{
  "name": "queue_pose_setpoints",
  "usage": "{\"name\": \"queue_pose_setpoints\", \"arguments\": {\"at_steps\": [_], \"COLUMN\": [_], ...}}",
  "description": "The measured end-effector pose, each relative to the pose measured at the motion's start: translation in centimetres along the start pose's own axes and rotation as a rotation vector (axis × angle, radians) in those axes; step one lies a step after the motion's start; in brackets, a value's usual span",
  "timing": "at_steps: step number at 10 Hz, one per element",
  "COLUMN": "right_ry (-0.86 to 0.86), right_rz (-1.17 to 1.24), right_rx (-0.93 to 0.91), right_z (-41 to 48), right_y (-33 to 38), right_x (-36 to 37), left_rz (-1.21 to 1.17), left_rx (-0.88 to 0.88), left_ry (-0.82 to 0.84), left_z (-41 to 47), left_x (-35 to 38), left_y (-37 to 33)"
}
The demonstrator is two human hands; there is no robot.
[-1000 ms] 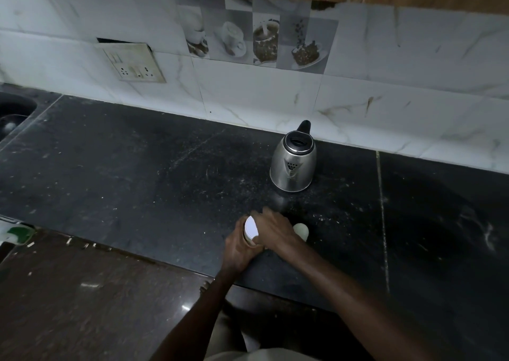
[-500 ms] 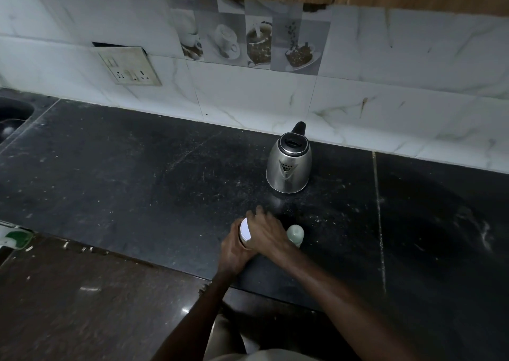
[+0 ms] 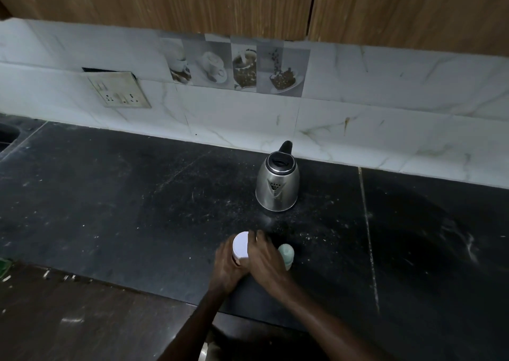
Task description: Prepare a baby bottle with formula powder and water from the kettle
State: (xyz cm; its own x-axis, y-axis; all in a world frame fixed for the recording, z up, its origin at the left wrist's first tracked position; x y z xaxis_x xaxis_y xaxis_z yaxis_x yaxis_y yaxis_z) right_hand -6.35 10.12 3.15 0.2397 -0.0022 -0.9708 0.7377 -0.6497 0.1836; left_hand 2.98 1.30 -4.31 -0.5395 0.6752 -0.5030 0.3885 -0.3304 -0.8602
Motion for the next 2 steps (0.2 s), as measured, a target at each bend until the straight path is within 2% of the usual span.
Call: {"name": "queue_pose_setpoints", "arguments": {"at_steps": [1, 2], "right_ry": [-0.085, -0.290], "right_rz": [0.084, 0.318], "right_rx": [0.039, -0.005], "right_z": [-1.1, -2.5], "right_y": [-1.1, -2.6], "right_x": [-1.7, -2.9], "left_rz": [0.096, 0.062], "left_rx": [0.053, 0.056], "left_ry": [-0.031, 0.020], "left_z": [2.9, 5.7], "left_x": [0.8, 1.7], "left_y": [0.5, -0.3]}}
Point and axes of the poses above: each hand's wrist, its own z-axis towards the middle knuckle, its own x-axis out of the palm, y = z × x, the point moved 2 cm from there along z, towards the middle knuckle, and after that the axes turned 1 degree about -x, right-handed, at the moved point
